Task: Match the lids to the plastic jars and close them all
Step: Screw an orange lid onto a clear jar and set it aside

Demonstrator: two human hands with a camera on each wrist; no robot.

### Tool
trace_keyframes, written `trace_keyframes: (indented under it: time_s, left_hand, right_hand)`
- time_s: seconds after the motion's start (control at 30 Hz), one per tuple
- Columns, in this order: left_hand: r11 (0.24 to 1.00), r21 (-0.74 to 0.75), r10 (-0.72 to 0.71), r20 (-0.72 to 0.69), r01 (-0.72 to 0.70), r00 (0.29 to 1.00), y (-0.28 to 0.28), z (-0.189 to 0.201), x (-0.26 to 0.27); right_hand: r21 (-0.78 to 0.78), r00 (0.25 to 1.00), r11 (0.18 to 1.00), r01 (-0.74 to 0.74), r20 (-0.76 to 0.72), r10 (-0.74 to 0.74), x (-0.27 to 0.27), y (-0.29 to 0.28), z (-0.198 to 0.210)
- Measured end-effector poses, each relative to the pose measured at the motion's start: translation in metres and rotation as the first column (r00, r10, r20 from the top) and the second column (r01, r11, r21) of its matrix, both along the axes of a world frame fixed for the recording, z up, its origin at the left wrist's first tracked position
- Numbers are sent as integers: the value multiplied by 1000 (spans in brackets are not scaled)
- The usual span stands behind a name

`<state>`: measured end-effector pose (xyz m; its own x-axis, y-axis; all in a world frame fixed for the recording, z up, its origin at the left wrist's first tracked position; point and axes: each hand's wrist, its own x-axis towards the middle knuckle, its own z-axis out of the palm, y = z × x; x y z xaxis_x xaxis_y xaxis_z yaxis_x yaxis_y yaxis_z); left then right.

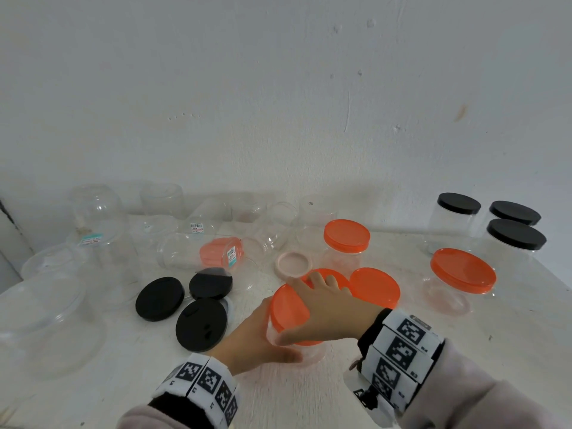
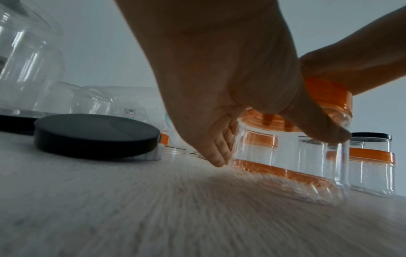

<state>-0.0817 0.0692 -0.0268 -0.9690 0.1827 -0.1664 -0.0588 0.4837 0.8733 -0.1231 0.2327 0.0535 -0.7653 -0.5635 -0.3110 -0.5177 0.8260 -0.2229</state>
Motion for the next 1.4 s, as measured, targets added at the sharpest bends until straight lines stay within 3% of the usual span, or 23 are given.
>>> trace_keyframes:
  time_s: [0.17, 0.4, 0.67, 0.83, 1.1, 1.27, 1.4]
  left_hand:
    - [1000, -12, 3, 7, -3, 1000, -1, 1, 0]
    - [1000, -16, -13, -6, 13, 1000, 1, 2, 0]
    - [1000, -20, -14, 11, 14, 1000, 2, 4, 0]
    - [1000, -17, -9, 12, 9, 1000, 2, 3, 0]
    - [1000, -15, -1, 1, 1, 1000, 1, 1, -1]
    - [999, -35, 1, 9, 0, 1000, 1, 3, 0]
    - [999, -39, 2, 10, -2, 1000, 1, 4, 1]
  right_hand:
    - [21, 993, 994, -109, 50, 108, -6, 1, 6]
    - [50, 999, 999, -9, -41, 11, -4, -2, -1]
    - [47, 992, 995, -84, 100, 79, -13, 1, 10]
    - [-9, 997, 997, -79, 17, 79, -11, 6, 0]
    - [-45, 986, 997, 63, -150, -69, 3, -1, -13]
    - [13, 999, 1000, -18, 41, 17, -3, 3, -5]
    - [11, 995, 995, -98, 35, 98, -5, 3, -1]
